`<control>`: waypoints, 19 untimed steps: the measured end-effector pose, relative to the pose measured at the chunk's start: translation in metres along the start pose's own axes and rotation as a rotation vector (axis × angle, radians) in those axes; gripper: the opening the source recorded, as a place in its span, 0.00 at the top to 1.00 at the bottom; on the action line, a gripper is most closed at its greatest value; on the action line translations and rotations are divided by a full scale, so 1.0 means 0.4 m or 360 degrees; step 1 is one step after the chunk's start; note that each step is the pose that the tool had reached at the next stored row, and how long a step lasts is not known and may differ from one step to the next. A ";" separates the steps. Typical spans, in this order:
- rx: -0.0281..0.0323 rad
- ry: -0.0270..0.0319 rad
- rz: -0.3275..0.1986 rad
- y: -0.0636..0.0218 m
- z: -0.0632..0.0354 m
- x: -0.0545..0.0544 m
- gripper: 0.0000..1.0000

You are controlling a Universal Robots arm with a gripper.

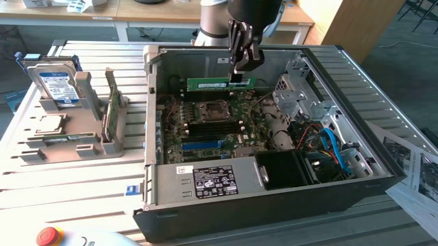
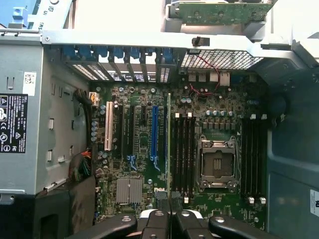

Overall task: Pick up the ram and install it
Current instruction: 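Pick up the ram and move it above insertion slot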

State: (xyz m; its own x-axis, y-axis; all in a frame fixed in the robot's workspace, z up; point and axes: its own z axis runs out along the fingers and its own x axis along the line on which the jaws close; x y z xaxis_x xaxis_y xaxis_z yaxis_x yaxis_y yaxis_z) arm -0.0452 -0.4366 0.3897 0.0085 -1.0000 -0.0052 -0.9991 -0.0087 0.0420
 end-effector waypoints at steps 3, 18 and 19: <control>0.00000 0.00000 0.0000 0.000 0.000 0.000 0.88; 0.00000 0.00001 0.0000 -0.013 0.001 -0.030 0.88; 0.00000 0.00000 0.0000 -0.015 0.001 -0.034 0.88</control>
State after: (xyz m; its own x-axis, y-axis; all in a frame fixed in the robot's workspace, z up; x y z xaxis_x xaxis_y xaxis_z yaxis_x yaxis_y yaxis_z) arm -0.0395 -0.4230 0.3890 0.0083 -1.0000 -0.0051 -0.9991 -0.0085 0.0420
